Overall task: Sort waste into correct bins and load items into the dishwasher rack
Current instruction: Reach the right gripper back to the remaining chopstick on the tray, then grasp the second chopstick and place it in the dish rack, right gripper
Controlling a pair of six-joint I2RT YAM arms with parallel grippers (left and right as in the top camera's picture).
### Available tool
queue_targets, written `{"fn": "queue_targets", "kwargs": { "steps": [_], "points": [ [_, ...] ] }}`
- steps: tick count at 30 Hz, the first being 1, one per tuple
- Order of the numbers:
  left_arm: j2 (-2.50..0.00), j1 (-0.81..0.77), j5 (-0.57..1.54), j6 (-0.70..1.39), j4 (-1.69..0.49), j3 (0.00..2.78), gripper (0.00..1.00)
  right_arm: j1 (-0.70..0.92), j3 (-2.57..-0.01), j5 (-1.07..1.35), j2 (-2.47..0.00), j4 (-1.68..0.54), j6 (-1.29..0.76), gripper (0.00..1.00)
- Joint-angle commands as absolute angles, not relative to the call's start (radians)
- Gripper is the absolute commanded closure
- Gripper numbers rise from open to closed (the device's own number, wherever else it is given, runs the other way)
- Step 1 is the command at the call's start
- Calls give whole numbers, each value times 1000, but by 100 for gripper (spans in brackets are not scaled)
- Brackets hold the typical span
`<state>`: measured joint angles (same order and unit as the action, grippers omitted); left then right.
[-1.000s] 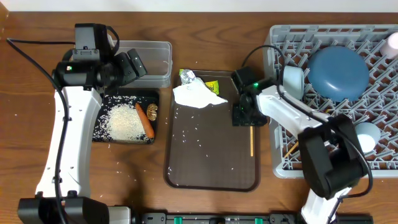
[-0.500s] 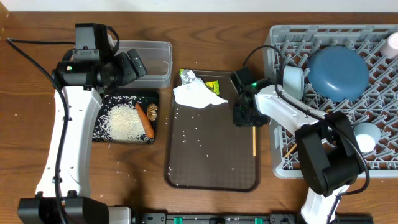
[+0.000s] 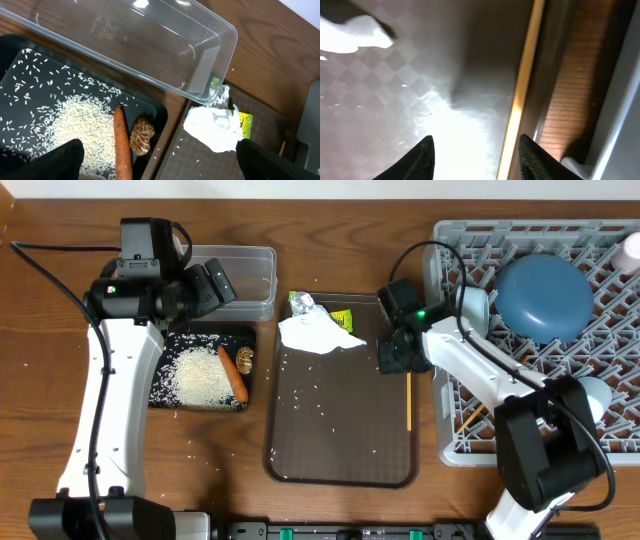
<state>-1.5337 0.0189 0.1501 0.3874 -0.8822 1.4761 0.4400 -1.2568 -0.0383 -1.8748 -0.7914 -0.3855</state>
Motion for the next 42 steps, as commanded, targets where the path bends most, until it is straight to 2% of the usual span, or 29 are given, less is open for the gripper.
{"fn": "queue_targets", "kwargs": {
  "steps": [1,4,6,11,18,25,33,38,42],
  "points": [
    [-1528,23,141,374,-883,1477,2,432,-1223,-53,-1905,-793,-397,54],
    [-1528,23,141,374,-883,1477,2,432,-1207,-52,-1943,-787,-415,55],
    [-1528,23,141,374,-883,1477,2,432,-1201,-47,-1968,-784,-415,62],
    [-1528,23,141,374,-883,1477,2,434,-1202,12,-1992,-770,-398,99],
    [-1528,23,141,374,-883,1477,2,434,-1269,30,-1893,-797,-336,99],
    [-1528,23,141,374,-883,1477,2,370,-1348,43,-1621,-887,-198,99],
    [-1528,23,141,374,-883,1477,2,93,-1348,-14,-1412,-975,-115,99],
    [-1528,23,141,374,-883,1477,2,-104,-1331,-41,-1436,-1003,-92,99],
    [-1528,23,141,374,-883,1477,2,-165,-1320,-75,-1509,-1005,-92,99]
  ]
}}
